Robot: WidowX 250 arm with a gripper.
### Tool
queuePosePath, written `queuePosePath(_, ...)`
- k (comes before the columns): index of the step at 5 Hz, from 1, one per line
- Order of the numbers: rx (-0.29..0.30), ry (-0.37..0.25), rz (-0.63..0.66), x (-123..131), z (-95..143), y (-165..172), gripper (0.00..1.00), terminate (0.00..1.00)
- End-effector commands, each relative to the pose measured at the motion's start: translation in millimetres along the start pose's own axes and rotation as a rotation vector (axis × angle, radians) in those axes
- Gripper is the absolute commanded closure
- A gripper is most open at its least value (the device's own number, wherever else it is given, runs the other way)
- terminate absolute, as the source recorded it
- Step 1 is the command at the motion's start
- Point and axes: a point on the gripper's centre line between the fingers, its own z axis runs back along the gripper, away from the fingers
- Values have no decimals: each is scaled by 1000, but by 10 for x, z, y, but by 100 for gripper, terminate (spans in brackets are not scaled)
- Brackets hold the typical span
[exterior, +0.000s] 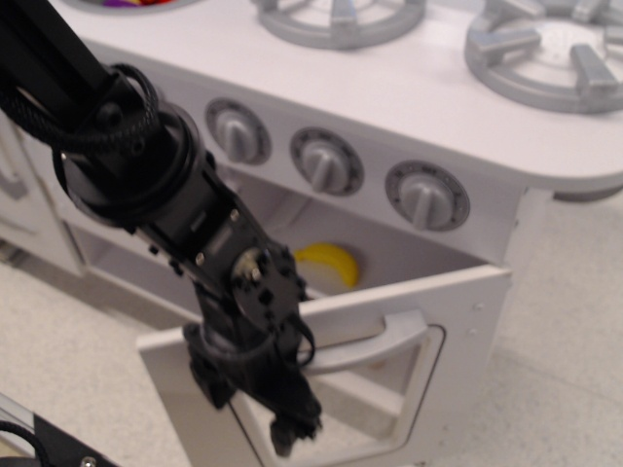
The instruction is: Close oven
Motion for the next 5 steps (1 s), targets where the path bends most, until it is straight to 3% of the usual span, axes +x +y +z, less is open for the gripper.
queuePosePath(1, 82, -127, 36, 280, -28, 210, 0, 0)
queuePosePath(5, 82, -203, 198, 843, 58, 424, 0, 0)
